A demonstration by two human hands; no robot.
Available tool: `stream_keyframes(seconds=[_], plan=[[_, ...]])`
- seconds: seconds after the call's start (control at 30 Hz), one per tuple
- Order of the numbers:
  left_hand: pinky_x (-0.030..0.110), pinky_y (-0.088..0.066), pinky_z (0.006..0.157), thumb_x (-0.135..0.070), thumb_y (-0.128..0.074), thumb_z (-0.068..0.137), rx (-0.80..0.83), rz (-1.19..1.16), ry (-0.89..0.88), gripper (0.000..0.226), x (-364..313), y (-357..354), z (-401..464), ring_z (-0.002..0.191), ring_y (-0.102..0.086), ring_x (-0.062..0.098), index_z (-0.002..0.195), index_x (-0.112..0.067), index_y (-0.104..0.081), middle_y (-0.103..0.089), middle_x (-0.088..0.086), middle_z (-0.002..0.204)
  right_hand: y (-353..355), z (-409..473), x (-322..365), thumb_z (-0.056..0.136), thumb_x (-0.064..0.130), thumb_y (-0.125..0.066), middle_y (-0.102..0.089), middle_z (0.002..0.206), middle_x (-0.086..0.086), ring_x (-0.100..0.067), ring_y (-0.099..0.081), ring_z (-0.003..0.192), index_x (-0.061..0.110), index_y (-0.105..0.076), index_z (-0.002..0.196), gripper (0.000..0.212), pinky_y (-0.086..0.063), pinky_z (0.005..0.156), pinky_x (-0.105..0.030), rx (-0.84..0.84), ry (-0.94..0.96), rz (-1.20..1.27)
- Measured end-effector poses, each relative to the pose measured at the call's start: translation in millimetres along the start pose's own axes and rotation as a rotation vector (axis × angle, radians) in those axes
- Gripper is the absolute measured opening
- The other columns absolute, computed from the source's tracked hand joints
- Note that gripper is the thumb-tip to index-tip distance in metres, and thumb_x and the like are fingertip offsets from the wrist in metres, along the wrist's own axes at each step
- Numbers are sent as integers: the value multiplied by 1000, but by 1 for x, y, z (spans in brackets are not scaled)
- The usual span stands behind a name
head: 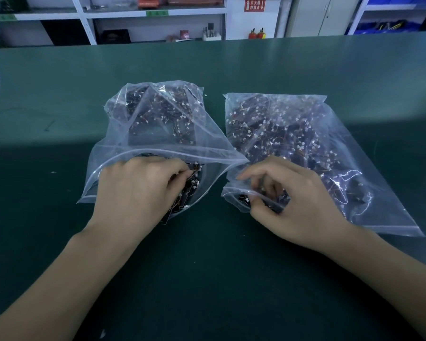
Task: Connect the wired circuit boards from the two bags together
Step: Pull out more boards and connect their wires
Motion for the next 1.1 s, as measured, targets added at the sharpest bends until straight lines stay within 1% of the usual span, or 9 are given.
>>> stream_keyframes(seconds=[0.13, 0.23, 0.33, 0.43, 0.57, 0.73, 0.83, 0.93, 1.1], plan=[[36, -50, 43, -28, -72, 101, -117, -45, -76, 21, -16, 9, -2, 51, -62, 21, 81, -24, -80, -64, -8, 59, -4, -1, 2, 88, 39, -75, -61, 98, 18, -16, -60, 74, 29, -68, 125, 39, -55, 67, -36, 64, 0, -21], [34, -47, 44, -29, -66, 107, -134, -141, -188, 23, -29, 12, -4, 58, -67, 15, 90, -24, -81, -71, -11, 71, -4, -1, -3, 97, 43, -71, -62, 100, 17, -17, -62, 76, 31, -64, 134, 40, -54, 69, -31, 42, -47, 13], [28, -47, 50, -27, -64, 109, -123, -212, -281, 22, -42, 12, -8, 65, -67, 11, 97, -21, -81, -73, -10, 80, -1, 0, -3, 100, 37, -74, -65, 103, 15, -18, -62, 72, 27, -67, 133, 36, -53, 68, -29, 2, -26, 10], [35, -52, 48, -24, -64, 109, -121, -257, -298, 21, -46, 12, -10, 66, -68, 13, 99, -19, -81, -71, -8, 81, 5, 2, -1, 98, 27, -79, -67, 100, 9, -18, -60, 67, 20, -72, 126, 30, -52, 65, -31, -67, 17, 25], [33, -51, 51, -24, -63, 109, -94, -280, -291, 20, -48, 9, -10, 68, -65, 11, 101, -19, -81, -70, -8, 81, 5, 3, 6, 98, 11, -79, -71, 102, -1, -21, -63, 71, 8, -79, 109, 11, -51, 63, -34, -60, 122, 91], [33, -50, 52, -22, -65, 108, -72, -328, -240, 17, -42, 4, -10, 70, -63, 8, 100, -19, -80, -71, -11, 84, 3, 2, 17, 96, 13, -81, -69, 102, 4, 3, -63, 87, 9, -79, 106, 11, -48, 74, -15, -37, 198, 132], [30, -50, 55, -23, -65, 108, -77, -353, -212, 16, -41, 4, -11, 70, -61, 6, 104, -19, -80, -71, -11, 85, 5, 2, 16, 96, 10, -80, -71, 99, 1, -8, -66, 81, 9, -80, 105, 9, -52, 66, -25, -59, 189, 141], [27, -49, 54, -34, -59, 110, -98, -448, -155, 19, -37, 7, -12, 64, -56, 3, 123, -24, -69, -70, -15, 84, 8, 2, 13, 95, 7, -80, -73, 96, -3, -16, -67, 77, 5, -80, 100, 6, -50, 64, -28, -93, 158, 161], [30, -49, 49, -39, -67, 106, -105, -486, -177, 14, -41, 8, -11, 59, -54, 3, 114, -27, -63, -67, -16, 79, 12, 1, 14, 95, 8, -79, -73, 93, -5, -20, -67, 76, 6, -79, 100, 6, -50, 64, -27, -126, 129, 249]])
Point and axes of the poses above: each hand's wrist, its own z-axis towards the middle knuckle, its own y-axis out of the back of the hand, x = y × z, the point moved 8 cm from there along z, towards the middle knuckle
